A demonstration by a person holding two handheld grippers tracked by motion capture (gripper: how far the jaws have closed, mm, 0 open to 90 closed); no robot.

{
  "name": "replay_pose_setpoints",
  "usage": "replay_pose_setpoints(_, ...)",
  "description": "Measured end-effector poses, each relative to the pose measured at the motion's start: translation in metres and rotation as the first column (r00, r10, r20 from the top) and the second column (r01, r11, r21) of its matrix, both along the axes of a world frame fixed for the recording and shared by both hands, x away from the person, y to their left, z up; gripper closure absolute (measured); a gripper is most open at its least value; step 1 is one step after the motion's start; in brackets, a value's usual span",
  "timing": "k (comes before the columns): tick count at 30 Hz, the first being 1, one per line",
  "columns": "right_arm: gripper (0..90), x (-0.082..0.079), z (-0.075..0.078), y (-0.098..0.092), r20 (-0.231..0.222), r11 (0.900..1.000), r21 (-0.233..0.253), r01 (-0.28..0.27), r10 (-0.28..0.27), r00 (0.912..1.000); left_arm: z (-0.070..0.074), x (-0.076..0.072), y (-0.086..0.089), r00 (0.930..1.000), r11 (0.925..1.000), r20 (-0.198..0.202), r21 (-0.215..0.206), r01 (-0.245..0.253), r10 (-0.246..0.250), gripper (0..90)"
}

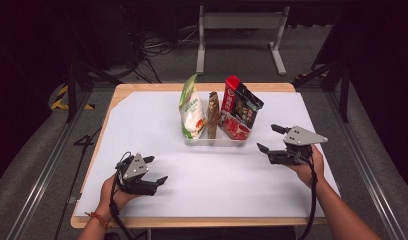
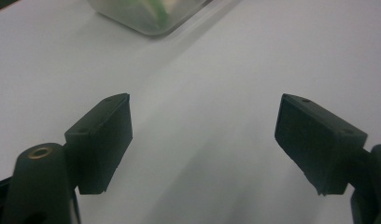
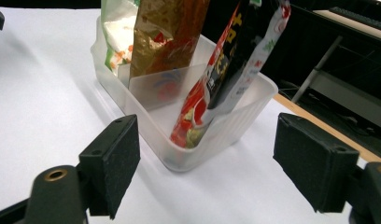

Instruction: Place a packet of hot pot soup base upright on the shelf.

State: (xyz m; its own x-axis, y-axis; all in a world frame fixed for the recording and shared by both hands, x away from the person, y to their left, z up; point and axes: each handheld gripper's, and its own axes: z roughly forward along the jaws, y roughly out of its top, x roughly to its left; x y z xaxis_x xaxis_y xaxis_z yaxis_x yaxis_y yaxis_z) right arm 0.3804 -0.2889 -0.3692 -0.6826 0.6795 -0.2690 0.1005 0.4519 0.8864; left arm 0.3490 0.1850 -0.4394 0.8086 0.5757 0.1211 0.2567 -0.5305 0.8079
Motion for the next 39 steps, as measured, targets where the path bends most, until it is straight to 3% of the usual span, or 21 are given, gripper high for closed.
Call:
replay_pose_setpoints(8, 21.1, -0.006, -0.007, -0.008, -0.021, 1.0, -0.008, 0.011, -0.011, 0.9997, 0.0, -0.001, 0.0, 1.0, 1.0, 0.003, 0.003, -0.001, 0.001, 19.7)
replay_pose_setpoints(21, 21.0, -0.019, -0.017, -0.017, -0.018, 1.0, -0.017, 0.015, -0.016, 0.9997, 0.001, -0.001, 0.0, 1.0, 1.0, 0.005, 0.004, 0.002, -0.002, 19.6)
replay_pose_setpoints(39, 20.1, -0.04, -0.03, -0.03, -0.026, 0.998, -0.068, 0.015, -0.016, 0.9995, 0.0, -0.001, -0.001, 1.0, 0.9999, 0.008, 0.016, 0.002, -0.002, 19.3)
